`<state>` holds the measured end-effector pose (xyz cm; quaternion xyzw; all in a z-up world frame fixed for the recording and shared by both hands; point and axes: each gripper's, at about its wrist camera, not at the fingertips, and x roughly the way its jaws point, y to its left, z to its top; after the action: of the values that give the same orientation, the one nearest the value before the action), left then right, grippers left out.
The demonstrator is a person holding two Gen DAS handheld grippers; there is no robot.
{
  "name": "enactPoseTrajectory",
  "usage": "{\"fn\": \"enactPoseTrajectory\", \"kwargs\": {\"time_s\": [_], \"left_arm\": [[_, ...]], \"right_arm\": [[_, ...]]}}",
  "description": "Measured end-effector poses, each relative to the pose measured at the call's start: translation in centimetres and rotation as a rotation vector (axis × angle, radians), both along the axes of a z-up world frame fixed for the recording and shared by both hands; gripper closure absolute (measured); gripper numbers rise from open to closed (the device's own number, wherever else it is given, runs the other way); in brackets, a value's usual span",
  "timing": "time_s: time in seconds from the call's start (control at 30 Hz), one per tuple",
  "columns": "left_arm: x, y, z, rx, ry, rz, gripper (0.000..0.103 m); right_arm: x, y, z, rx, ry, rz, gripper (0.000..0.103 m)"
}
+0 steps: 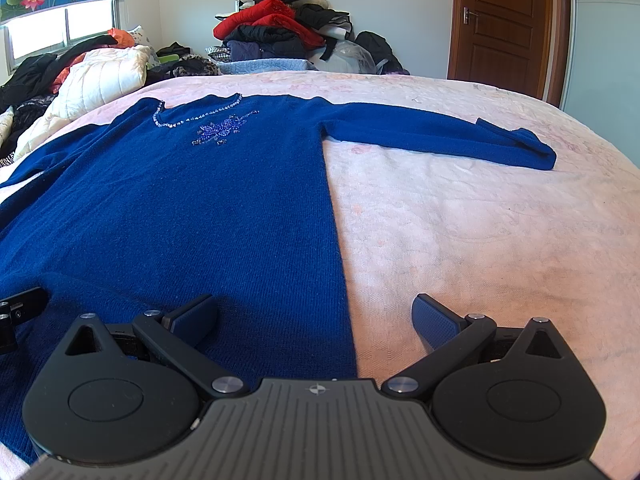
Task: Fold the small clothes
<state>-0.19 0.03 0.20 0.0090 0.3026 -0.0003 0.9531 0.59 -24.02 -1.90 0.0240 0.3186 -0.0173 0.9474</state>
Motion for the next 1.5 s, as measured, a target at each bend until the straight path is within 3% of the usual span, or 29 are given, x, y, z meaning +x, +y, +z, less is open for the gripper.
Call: {"fn": "enactPoseTrajectory", "kwargs": {"time_s": [1.1, 1.23, 1.5], "left_arm": [[0.0, 0.0, -0.1, 0.0, -0.002, 0.001, 0.0], [-0.7, -0.7, -0.2, 0.002, -0.004, 0.035, 0.0], [-1.0, -0.4, 0.8, 0.001, 0.028, 0.036, 0.0]], "right_arm": [[-0.1, 0.1, 0.0, 0.0, -0.001, 0.0, 0.0], [-0.1, 0.1, 0.0, 0.002, -0.001, 0.0, 0.0], [-0.4, -0.3, 0.6, 0.021, 0.004, 0.017, 0.0]]}}
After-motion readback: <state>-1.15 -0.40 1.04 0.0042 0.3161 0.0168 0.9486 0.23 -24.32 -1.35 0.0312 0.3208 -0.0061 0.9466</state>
